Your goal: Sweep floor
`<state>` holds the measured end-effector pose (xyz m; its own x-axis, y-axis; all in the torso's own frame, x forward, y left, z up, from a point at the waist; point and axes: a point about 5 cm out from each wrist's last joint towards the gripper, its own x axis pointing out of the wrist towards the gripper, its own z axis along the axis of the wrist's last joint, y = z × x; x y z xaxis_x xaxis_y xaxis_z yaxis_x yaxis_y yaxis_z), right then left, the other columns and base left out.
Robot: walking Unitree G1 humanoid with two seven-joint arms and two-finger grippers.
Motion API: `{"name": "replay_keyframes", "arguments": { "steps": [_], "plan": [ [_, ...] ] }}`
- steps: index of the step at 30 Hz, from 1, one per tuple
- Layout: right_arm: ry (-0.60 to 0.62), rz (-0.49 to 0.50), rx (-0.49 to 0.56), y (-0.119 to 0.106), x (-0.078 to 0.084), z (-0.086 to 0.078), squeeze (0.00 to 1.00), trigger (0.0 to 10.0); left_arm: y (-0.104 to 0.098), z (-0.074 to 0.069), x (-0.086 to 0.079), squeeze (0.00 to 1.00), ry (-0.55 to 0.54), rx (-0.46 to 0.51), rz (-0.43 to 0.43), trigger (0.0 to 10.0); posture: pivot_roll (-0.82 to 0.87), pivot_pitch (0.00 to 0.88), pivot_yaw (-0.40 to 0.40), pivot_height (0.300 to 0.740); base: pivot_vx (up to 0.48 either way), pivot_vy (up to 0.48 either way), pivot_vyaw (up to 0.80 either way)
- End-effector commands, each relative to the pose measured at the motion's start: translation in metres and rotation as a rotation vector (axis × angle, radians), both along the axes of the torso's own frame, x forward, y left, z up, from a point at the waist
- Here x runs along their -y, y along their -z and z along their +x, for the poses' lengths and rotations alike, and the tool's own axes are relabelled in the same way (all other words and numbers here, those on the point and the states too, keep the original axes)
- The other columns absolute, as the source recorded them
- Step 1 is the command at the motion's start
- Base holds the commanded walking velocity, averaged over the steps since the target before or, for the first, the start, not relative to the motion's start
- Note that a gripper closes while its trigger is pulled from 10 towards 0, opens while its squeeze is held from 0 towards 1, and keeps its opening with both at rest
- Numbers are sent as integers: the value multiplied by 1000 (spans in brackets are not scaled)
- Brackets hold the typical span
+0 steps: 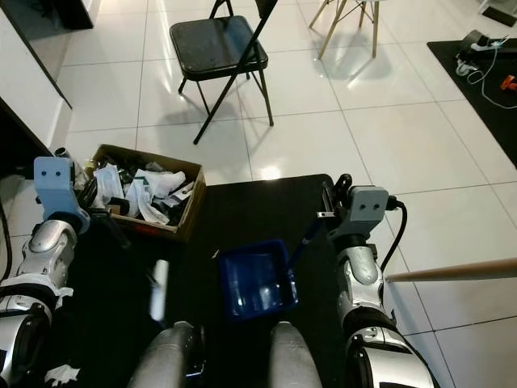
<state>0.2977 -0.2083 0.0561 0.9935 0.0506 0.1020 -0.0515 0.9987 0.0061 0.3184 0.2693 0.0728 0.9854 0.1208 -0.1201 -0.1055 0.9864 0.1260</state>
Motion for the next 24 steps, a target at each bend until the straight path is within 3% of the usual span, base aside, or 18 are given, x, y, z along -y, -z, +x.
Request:
{"name": "replay_keyframes", "arguments": {
  "steps": [1, 10, 24],
  "plan": [
    [0, -8, -4, -2, 3, 2, 0, 10000, 0, -3, 0, 0, -3, 29, 12, 10000, 6, 44, 10, 740, 0, 0, 0],
    [14, -20, 6, -5, 6, 5, 0, 10000, 0, -5, -2, 0, -7, 16, 57, 10000, 8, 42, 12, 740, 0, 30, 0],
    [17, 8, 74, -17, 5, 9, 0, 10000, 1, -4, 6, 0, 32, 27, 87, 10000, 7, 43, 25, 740, 0, 466, 0]
  ]
}}
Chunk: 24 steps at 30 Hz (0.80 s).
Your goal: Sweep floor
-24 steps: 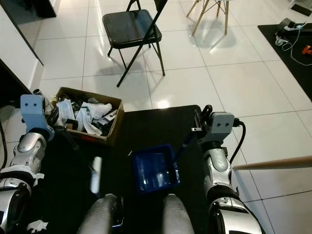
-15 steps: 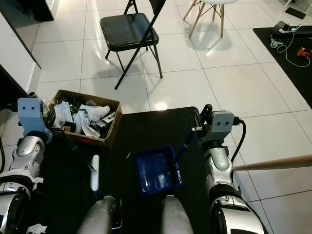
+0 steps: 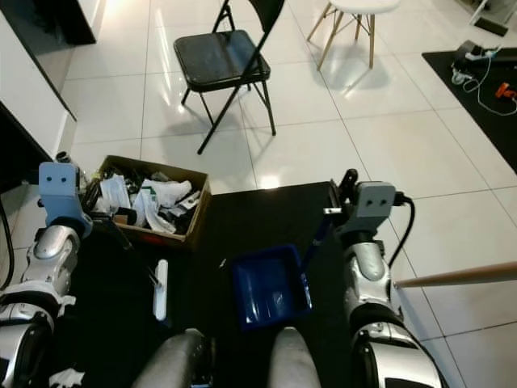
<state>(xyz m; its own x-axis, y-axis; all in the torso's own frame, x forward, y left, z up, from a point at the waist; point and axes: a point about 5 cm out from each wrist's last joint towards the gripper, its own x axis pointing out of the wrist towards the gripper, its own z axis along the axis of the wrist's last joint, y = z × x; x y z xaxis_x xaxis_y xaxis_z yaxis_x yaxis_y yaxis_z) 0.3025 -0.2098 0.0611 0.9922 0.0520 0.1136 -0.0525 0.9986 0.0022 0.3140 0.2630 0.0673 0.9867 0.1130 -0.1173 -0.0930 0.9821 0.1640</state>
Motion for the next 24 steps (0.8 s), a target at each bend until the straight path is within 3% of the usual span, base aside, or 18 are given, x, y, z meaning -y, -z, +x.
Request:
{"name": "replay_keyframes", "arguments": {
  "steps": [1, 5, 12, 19, 20, 24],
  "plan": [
    [19, 13, 66, -13, 4, 5, 0, 10000, -5, 0, 0, 0, 21, 29, 49, 10000, 7, 43, 25, 740, 0, 480, 0],
    [23, 18, 76, -15, 4, 6, 0, 10000, -7, 0, -1, 0, 35, 44, 54, 10000, 10, 46, 27, 740, 0, 472, 0],
    [28, 32, 101, -18, 2, 7, 0, 10000, -10, 0, 1, 0, 96, 56, 39, 10000, 10, 51, 35, 740, 0, 0, 0],
    [48, 53, 105, -15, 4, 3, 0, 10000, -12, 0, 5, 0, 152, 74, 56, 10000, 12, 52, 35, 740, 0, -480, 0],
    [50, 56, 100, -13, 3, 1, 0, 10000, -12, -1, 6, 0, 155, 88, 19, 10000, 12, 52, 35, 740, 0, 0, 0],
    [49, 62, 87, -8, 2, -3, 0, 10000, -12, -2, 6, 0, 161, 100, 17, 10000, 12, 55, 38, 740, 0, 0, 0]
  ]
}}
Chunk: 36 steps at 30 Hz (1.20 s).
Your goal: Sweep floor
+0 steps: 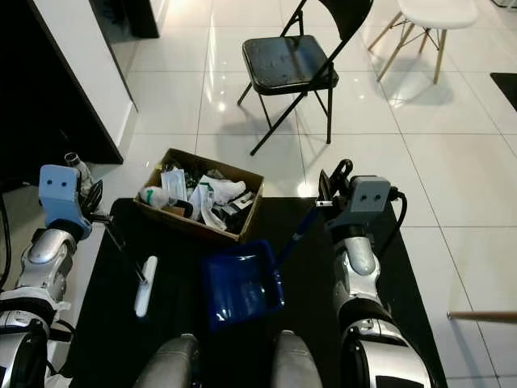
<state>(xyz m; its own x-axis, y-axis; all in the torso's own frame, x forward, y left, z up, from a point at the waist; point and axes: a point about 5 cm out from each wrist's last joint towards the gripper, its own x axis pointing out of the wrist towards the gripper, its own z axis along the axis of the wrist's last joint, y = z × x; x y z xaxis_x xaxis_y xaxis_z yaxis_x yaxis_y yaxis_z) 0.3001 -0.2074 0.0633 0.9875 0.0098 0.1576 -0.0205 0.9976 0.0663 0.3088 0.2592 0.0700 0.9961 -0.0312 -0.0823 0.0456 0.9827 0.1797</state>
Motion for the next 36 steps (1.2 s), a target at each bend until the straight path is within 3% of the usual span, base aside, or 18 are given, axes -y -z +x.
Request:
{"name": "replay_keyframes", "arguments": {
  "steps": [1, 17, 22, 28, 36],
  "plan": [
    [17, -2, 38, -4, 4, -2, 0, 10000, -10, 3, 2, 0, 19, 69, 2, 10000, 12, 55, 38, 740, 0, 0, 0],
    [29, -5, -1, 8, -1, -12, 0, 10000, -16, 10, -3, 0, -2, 57, 76, 10000, 6, 62, 50, 740, 0, 0, 0],
    [22, -10, -56, 17, -3, -14, 0, 10000, -22, 14, -4, 0, 8, 63, 95, 10000, 21, 89, 55, 740, 0, 0, 0],
    [-6, -16, -80, 17, -14, -8, 0, 10000, -26, 17, -4, 0, 22, 76, 125, 10000, 44, 154, 42, 740, 0, 0, 0],
    [-16, 7, -27, 3, -26, 6, 0, 10000, -38, 19, -7, 0, 17, 148, 108, 10000, 63, 229, 14, 740, 0, 0, 0]
  ]
}}
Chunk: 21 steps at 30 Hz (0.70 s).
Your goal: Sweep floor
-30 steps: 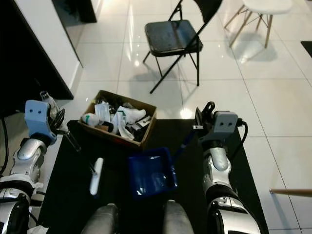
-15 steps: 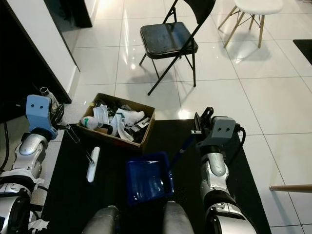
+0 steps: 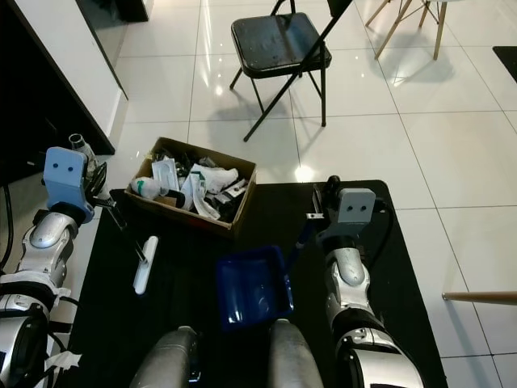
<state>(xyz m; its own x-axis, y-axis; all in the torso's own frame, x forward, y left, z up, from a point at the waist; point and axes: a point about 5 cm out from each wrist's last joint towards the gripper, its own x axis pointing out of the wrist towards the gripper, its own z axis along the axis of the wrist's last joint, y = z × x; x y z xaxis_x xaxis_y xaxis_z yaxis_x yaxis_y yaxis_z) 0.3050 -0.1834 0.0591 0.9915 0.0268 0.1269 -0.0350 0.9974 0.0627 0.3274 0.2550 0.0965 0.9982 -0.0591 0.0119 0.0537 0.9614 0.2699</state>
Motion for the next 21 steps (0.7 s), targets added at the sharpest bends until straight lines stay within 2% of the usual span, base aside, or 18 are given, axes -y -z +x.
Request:
{"name": "replay_keyframes", "arguments": {
  "steps": [1, 4, 8, 14, 21],
  "plan": [
    [1, 29, 19, -6, -5, 6, 0, 10000, -14, 1, -12, 0, -11, 62, 17, 10000, 64, 239, 10, 740, 0, 0, 0],
    [-9, 65, 39, -14, -13, 15, 0, 10000, -17, 3, -12, 0, 2, 67, 20, 10000, 63, 247, 2, 740, 0, 0, 0],
    [-54, 56, 51, -19, -24, 19, 0, 10000, -14, 3, -9, 0, 29, 47, 43, 10000, 64, 251, 0, 740, 0, 0, 0],
    [-83, 53, 47, -18, -32, 19, 0, 10000, -14, 3, -9, 0, 62, 33, 83, 10000, 64, 260, 3, 740, 0, 0, 0],
    [-108, 30, 12, -7, -36, 11, 0, 10000, -16, 5, -13, 0, 88, -7, 166, 10000, 54, 268, 5, 740, 0, 0, 0]
  ]
}}
